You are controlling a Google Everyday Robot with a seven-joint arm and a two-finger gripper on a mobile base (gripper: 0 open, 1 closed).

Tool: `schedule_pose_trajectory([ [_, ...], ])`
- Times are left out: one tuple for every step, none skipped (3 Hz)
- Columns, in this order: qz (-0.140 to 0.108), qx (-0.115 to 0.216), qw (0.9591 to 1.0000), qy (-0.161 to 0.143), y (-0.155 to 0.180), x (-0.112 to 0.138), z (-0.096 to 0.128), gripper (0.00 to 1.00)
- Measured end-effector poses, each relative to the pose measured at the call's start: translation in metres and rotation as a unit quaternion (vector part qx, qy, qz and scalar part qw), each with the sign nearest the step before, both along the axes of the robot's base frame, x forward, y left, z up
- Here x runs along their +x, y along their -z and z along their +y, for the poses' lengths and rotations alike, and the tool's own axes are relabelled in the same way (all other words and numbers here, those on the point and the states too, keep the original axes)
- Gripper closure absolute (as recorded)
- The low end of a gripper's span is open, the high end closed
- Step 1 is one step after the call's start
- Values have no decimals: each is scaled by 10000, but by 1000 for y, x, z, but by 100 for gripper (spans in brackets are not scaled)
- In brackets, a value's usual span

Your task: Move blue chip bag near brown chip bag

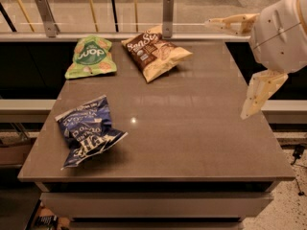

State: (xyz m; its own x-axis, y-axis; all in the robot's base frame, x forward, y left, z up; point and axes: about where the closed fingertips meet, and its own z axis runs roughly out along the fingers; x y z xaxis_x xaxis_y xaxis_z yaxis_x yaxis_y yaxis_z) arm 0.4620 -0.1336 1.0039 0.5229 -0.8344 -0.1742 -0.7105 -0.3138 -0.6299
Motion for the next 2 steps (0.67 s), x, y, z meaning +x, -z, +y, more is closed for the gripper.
schedule_pose_trajectory([
  [-554, -152, 9980, -245, 0, 1, 17, 0],
  [-1211, -280, 9898, -695, 1, 12, 44, 0],
])
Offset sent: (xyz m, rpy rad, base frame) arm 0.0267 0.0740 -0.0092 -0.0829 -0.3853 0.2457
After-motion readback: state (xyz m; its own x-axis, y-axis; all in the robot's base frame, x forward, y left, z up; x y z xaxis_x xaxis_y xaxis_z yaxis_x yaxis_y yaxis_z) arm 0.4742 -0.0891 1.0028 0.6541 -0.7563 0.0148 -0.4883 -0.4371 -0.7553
